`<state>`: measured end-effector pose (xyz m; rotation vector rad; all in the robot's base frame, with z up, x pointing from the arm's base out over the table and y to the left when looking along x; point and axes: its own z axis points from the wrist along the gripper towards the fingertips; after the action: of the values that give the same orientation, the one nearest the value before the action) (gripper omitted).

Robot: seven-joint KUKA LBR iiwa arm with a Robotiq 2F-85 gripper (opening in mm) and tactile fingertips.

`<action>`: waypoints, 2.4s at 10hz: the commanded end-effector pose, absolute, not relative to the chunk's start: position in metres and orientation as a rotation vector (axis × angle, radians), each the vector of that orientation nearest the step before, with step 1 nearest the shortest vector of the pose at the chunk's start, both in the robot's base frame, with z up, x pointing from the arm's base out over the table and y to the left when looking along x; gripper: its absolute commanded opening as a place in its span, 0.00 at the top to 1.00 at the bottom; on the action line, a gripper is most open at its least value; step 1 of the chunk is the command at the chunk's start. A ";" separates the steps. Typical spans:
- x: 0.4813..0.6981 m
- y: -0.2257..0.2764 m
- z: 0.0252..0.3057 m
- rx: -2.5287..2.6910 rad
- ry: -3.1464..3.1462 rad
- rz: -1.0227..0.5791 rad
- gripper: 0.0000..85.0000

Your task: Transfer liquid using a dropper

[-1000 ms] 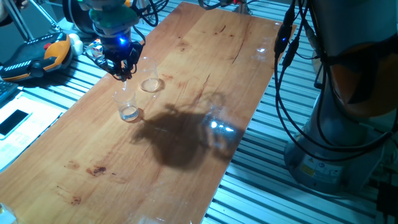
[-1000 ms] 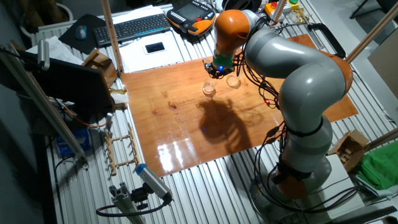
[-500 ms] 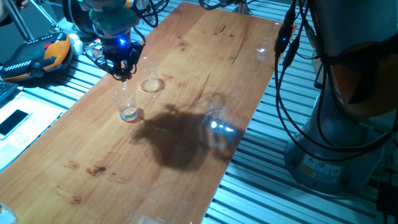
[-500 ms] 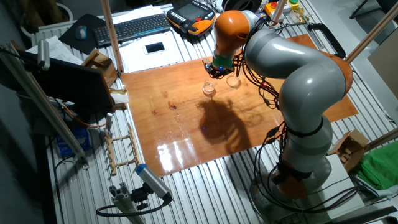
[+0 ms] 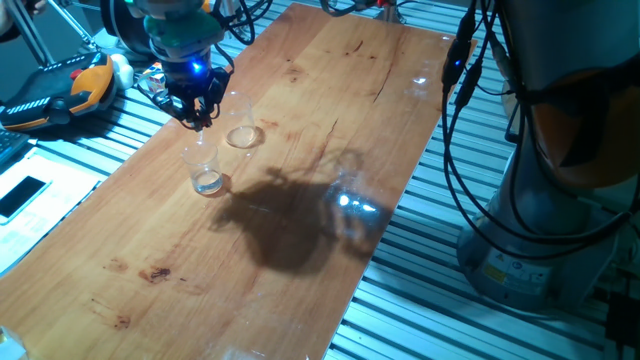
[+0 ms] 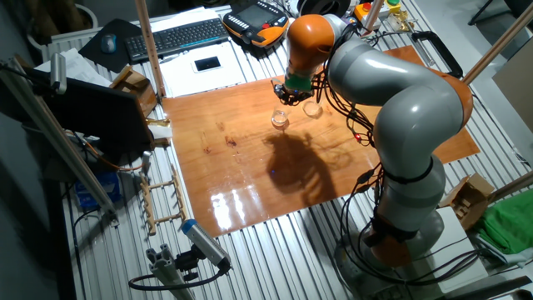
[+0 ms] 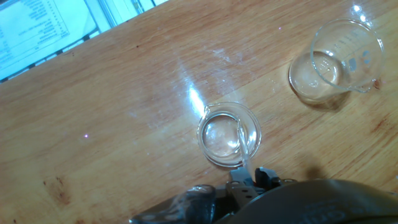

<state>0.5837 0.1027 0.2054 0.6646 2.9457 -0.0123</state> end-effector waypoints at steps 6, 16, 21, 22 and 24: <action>0.584 0.102 0.206 0.666 2.943 -0.014 0.84; 0.583 0.099 0.209 0.664 2.944 -0.024 0.84; 0.582 0.092 0.218 0.665 2.942 -0.042 0.84; 0.581 0.093 0.218 0.665 2.943 -0.040 0.84; 0.581 0.095 0.217 0.667 2.942 -0.037 0.83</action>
<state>0.5809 0.0949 0.2169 0.6673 2.9428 -0.0374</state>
